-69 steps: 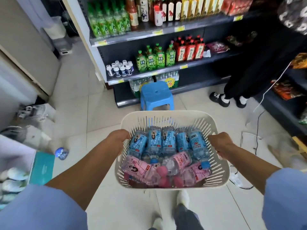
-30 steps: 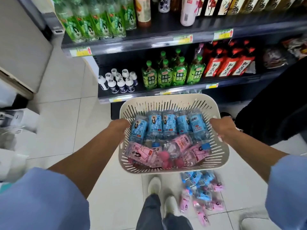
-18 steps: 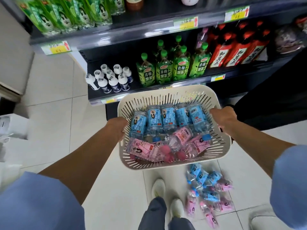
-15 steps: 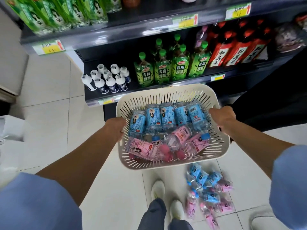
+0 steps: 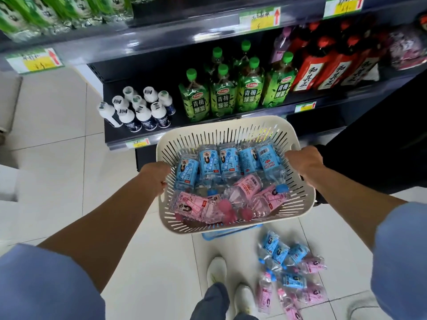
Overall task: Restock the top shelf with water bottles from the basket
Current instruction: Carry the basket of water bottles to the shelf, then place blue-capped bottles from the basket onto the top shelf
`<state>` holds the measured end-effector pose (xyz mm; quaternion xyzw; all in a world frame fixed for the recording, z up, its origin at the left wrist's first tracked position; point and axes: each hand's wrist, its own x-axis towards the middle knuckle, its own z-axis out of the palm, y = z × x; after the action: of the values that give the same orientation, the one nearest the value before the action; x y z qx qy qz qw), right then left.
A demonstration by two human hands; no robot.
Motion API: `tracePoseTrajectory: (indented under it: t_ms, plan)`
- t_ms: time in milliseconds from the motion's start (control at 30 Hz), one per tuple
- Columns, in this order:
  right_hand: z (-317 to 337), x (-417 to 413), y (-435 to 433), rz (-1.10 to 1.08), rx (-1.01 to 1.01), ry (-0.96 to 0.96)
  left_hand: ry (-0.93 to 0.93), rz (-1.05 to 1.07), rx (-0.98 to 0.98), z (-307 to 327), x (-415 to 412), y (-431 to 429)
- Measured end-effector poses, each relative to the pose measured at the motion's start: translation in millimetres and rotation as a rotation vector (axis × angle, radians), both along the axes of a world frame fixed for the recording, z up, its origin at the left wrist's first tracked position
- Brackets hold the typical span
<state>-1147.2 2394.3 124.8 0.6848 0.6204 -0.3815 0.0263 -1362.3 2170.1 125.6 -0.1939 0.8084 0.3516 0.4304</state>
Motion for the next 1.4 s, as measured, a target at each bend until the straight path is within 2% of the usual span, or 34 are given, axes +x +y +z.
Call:
tracePoseTrajectory:
  t_ms: [133, 200, 300, 567, 767, 933, 1400]
  plan:
    - [8.4, -10.2, -2.5, 0.186, 0.069, -0.169, -0.004, -0.202, -0.041, 7.8, -3.5, 0.0]
    - [21.0, -12.9, -8.3, 0.297, 0.173, -0.212, 0.089, -0.325, -0.108, 20.2, 2.9, 6.1]
    - [44.0, -12.4, -16.2, 0.427, 0.233, -0.15, 0.309, -0.465, -0.253, 43.3, 11.9, 15.1]
    - [120.2, -1.9, -53.4, 0.665, 0.226, 0.008, 0.517, -0.777, -0.009, 120.7, 43.7, 12.2]
    - [143.0, 4.9, -68.7, 0.794, 0.255, 0.002, 0.584, -0.846, 0.103, 144.4, 65.8, -2.9]
    - [140.3, 2.6, -63.1, 0.802, 0.253, -0.069, 0.516, -0.816, 0.232, 137.5, 64.1, -4.3]
    - [86.1, -31.6, -45.3, 0.598, 0.174, -0.227, 0.49, -1.122, 0.288, 101.7, 6.9, 46.5]
